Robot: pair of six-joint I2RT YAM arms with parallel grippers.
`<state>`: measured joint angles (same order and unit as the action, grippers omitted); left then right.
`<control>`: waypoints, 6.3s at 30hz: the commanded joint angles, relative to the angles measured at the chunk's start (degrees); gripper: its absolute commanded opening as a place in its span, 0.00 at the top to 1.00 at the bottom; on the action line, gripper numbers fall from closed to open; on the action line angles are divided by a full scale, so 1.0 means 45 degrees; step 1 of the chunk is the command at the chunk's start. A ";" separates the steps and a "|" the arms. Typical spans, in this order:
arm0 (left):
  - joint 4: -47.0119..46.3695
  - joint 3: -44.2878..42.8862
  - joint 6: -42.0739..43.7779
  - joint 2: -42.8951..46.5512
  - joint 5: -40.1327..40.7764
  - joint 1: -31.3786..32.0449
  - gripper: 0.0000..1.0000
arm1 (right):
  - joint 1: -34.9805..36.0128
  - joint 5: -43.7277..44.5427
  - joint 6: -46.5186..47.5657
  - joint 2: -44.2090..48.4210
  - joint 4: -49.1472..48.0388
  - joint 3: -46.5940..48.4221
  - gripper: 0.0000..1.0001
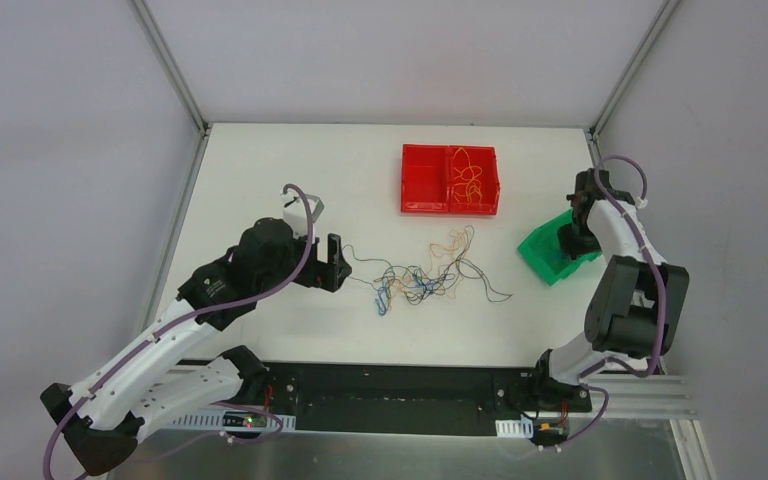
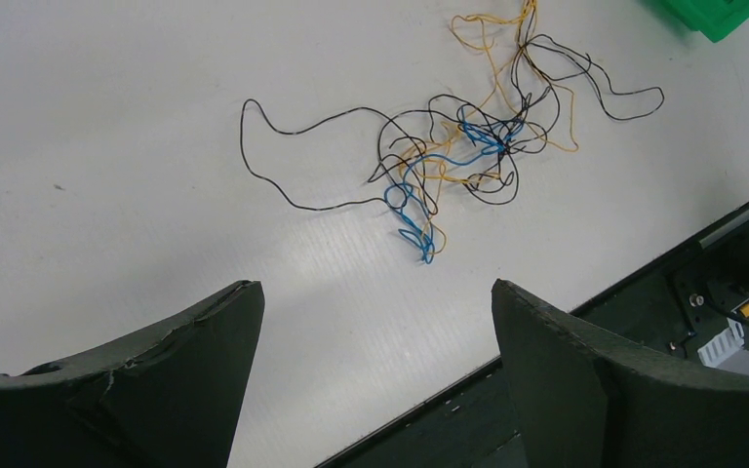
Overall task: Untangle the cables
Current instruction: Place the cable in the bin, then untie the cable.
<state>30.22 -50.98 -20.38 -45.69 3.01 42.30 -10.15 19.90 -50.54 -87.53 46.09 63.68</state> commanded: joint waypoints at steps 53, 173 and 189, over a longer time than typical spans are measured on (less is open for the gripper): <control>-0.4502 0.0870 -0.3515 -0.7880 0.0469 -0.0885 0.54 | 1.0771 -0.1456 0.5482 -0.1458 -0.4943 0.0363 0.28; -0.2696 0.4301 -0.5441 -0.0693 -0.3022 -0.9682 1.00 | 0.1849 0.3790 0.1791 0.8427 0.1648 0.0121 1.00; -0.4314 0.1075 -0.2495 -0.2045 -0.8519 -0.6434 1.00 | 0.5503 -0.6777 0.6290 0.7784 -0.3278 -0.2645 0.29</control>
<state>12.34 -42.22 -35.79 -54.83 -31.16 9.87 7.99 -7.90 -27.09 -51.00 35.57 51.68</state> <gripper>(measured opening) 0.020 0.711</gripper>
